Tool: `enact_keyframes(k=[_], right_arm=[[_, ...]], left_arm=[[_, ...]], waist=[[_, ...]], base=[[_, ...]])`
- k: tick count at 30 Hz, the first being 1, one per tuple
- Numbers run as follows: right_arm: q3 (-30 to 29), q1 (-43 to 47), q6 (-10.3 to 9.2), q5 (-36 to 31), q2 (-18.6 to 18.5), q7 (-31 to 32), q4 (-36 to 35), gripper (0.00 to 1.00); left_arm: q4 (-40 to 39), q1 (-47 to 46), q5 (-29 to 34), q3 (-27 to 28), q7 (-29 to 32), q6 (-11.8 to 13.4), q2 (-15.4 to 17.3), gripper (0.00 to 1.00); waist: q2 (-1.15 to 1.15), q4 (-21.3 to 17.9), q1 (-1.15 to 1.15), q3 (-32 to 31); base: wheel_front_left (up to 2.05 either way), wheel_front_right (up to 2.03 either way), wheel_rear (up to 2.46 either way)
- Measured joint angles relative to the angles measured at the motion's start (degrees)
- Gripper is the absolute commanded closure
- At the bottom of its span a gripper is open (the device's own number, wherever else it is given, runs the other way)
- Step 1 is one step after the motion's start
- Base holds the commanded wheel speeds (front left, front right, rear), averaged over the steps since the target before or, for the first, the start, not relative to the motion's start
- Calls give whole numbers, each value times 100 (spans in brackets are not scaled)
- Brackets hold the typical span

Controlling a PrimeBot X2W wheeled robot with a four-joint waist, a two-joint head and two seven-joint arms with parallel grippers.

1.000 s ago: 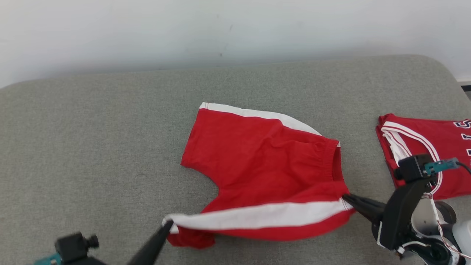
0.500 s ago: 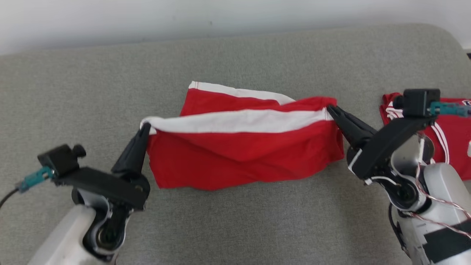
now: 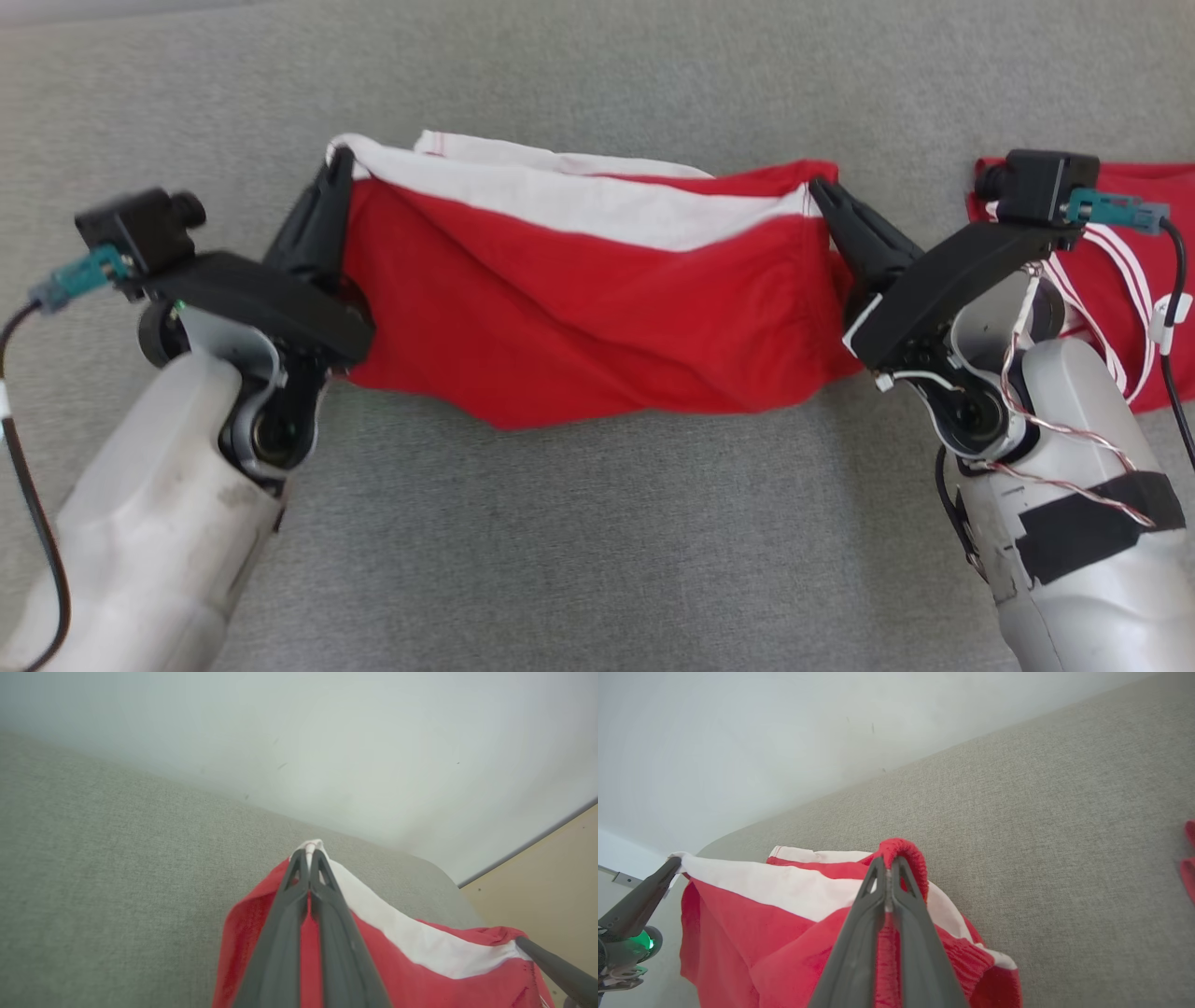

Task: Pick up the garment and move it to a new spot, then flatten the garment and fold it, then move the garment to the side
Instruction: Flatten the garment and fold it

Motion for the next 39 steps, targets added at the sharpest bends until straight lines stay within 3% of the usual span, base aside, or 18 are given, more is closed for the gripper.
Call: enact_keyframes(k=[12,13,14,22,29,33,39], right_arm=[[22,-470,0,-138,349,-509,593,100],[1,-493,0,-162,367,-583,647,80],[0,-513,-1,-164,375,-624,703,0],[45,-467,0,-15,430,-710,892,0],[-13,415,0,-58,31,-279,512,0],[-309,1074,0,-463,-133,-326,1,0],[-641,2083,0,-1525,10,-579,-898,0]], left_arm=[[1096,-896,394,-170,-53,-47,-256,100],[1182,-940,420,-148,-81,-33,-268,73],[1258,-983,470,-133,-91,3,-280,0],[1760,-958,906,-93,-162,113,-388,0],[1760,-327,1344,8,-165,299,-428,0],[1863,96,1411,-76,-171,348,-471,0],[1997,370,1489,-236,-138,460,-546,0]], waist=[[0,-320,-1,387],[0,-341,-1,396],[0,-359,-1,399],[0,-372,-2,180],[0,-256,-2,-209],[-1,-190,-3,-485],[-2,-169,-4,-840]], base=[[0,0,0],[0,0,0],[0,0,0],[0,0,0],[0,0,0],[0,0,0],[0,0,0]])
